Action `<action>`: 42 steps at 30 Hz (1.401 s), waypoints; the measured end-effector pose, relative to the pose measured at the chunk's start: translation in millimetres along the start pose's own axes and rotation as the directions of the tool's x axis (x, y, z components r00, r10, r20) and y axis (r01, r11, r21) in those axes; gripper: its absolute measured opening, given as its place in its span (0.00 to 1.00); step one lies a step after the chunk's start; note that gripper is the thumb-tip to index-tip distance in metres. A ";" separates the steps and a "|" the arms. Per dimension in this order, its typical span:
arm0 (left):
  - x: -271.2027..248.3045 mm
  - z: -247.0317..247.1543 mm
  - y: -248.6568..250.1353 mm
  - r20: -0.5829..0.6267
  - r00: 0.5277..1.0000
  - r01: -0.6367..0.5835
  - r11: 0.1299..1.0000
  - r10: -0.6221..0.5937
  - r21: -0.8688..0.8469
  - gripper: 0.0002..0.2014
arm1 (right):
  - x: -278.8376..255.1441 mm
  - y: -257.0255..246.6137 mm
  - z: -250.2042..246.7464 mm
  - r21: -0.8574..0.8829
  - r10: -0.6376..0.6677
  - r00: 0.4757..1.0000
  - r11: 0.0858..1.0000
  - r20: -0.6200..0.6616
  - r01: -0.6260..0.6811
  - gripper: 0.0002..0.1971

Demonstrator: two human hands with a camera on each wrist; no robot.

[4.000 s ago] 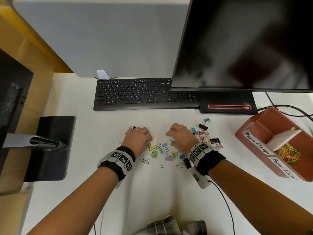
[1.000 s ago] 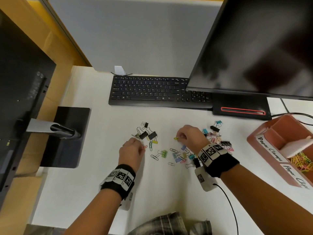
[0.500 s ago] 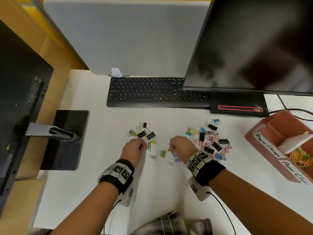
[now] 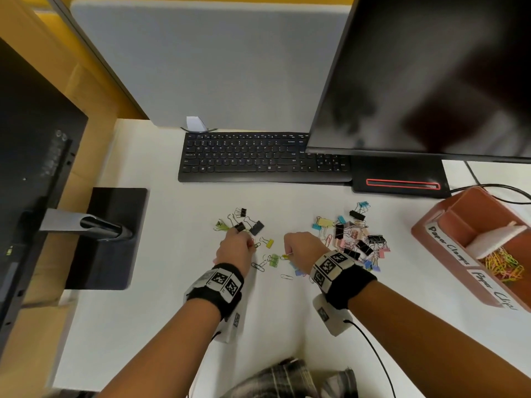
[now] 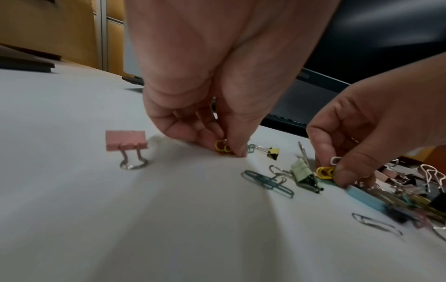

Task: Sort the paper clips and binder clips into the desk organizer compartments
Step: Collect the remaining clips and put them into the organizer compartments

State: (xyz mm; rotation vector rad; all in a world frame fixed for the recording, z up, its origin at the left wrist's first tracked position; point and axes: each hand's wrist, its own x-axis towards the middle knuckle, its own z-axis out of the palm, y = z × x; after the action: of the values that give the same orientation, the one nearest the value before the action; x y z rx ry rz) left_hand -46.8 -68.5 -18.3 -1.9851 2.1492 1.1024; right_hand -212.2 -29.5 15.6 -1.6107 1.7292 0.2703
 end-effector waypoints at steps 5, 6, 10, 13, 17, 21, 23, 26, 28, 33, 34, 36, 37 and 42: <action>0.7 1.2 -3.3 0.019 0.999 -0.047 0.998 0.047 0.043 0.07 | -4.2 7.8 5.5 0.065 -0.052 0.998 0.996 -0.035 0.055 0.10; 1.7 0.7 -3.7 0.018 0.999 -0.050 0.998 0.050 0.040 0.08 | -3.8 10.2 5.1 0.103 -0.049 0.998 0.993 -0.045 0.053 0.09; 1.5 0.4 -2.7 0.025 0.997 -0.075 0.995 0.074 0.062 0.04 | -4.2 26.2 2.2 0.297 0.019 0.987 0.954 -0.157 0.029 0.03; 1.7 -0.1 -2.3 0.030 0.998 -0.066 0.995 0.064 0.074 0.07 | -7.7 40.0 2.0 0.356 0.043 0.971 0.933 -0.234 0.045 0.01; 0.3 0.6 -2.4 0.022 0.997 -0.069 0.996 0.068 0.062 0.06 | -12.4 38.7 5.7 0.320 -0.011 0.974 0.944 -0.227 0.085 0.01; -2.1 -1.3 -2.1 0.012 0.997 -0.072 0.995 0.072 0.062 0.06 | -7.4 22.0 12.1 0.177 -0.114 0.983 0.974 -0.147 0.140 0.05; -1.4 -1.9 -1.1 0.025 0.996 -0.092 0.993 0.090 0.078 0.06 | -1.6 15.2 17.5 0.105 -0.117 0.983 0.986 -0.140 0.132 0.06; 0.2 -1.8 -0.3 0.028 0.994 -0.107 0.989 0.104 0.102 0.07 | 3.4 7.4 21.9 0.022 -0.085 0.987 0.996 -0.135 0.088 0.10; 1.0 -2.8 0.6 0.038 0.992 -0.124 0.985 0.120 0.117 0.08 | 4.1 6.1 22.7 0.002 -0.067 0.989 0.998 -0.132 0.068 0.10; 1.5 -14.6 0.2 0.068 0.991 -0.114 0.993 0.115 -0.014 0.03 | 4.0 6.5 24.1 -0.011 -0.046 0.993 0.999 -0.107 0.045 0.14; 0.0 -18.2 0.2 0.044 0.993 -0.111 0.993 0.113 -0.045 0.03 | 4.0 5.4 24.0 -0.043 -0.042 0.995 0.998 -0.092 0.038 0.14; -8.8 -27.3 5.6 -0.021 0.991 -0.132 0.988 0.131 -0.082 0.06 | 2.6 7.3 23.9 -0.045 -0.050 0.996 0.998 -0.079 0.046 0.13; -15.6 -32.2 11.2 -0.050 0.986 -0.161 0.982 0.157 -0.103 0.09 | 0.6 10.1 23.1 -0.008 -0.053 0.996 0.999 -0.072 0.053 0.13; -46.1 -36.0 73.6 -0.010 0.928 -0.364 0.904 0.371 -0.226 0.08 | -42.3 50.0 1.6 0.269 -0.046 0.963 0.955 -0.266 0.120 0.09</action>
State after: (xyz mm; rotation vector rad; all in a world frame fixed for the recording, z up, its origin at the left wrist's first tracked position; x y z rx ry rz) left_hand -86.7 -50.4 64.9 -1.6507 2.5550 1.4750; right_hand -260.8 13.4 25.0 -1.5514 1.7894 -0.2319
